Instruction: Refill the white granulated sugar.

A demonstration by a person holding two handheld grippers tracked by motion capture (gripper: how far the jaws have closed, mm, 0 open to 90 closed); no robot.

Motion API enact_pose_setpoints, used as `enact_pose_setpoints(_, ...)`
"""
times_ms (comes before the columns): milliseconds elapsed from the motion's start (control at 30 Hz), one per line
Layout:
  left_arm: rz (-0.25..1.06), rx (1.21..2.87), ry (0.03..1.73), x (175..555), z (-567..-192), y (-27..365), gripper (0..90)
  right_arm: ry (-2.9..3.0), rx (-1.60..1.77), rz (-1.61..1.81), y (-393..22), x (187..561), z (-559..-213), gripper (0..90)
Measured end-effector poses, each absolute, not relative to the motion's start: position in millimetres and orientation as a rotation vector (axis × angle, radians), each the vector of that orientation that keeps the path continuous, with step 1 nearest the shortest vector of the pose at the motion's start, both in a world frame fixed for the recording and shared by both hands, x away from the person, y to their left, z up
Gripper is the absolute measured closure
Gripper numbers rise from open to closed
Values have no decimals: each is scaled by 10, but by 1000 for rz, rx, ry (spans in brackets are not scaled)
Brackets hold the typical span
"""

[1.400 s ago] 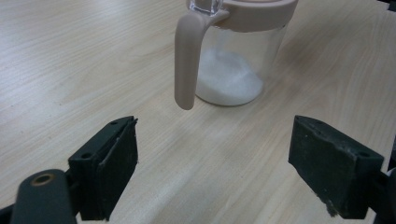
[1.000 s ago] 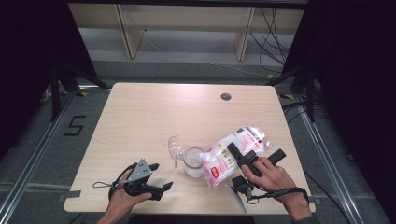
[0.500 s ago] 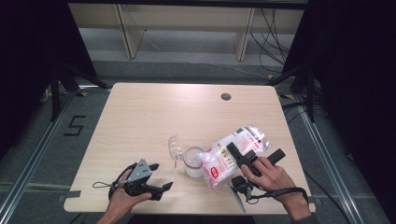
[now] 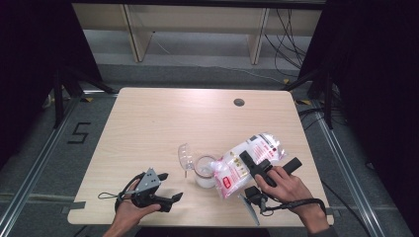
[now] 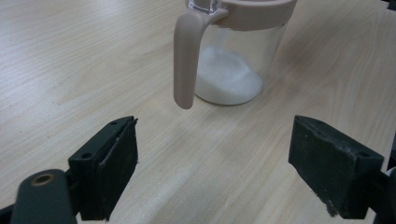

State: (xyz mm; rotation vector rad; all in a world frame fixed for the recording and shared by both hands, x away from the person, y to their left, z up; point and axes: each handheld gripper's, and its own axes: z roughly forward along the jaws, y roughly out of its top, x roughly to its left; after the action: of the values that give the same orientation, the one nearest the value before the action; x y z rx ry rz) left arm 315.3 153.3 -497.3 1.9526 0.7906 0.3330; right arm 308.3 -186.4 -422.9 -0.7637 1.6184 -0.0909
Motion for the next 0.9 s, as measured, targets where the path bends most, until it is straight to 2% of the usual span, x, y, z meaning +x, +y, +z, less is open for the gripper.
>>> enact_pose_setpoints(900, 348, 1960, 762, 3163, -4957, 1551, 153, 1636, -761, -93, -1866, 3094, -4251, 686)
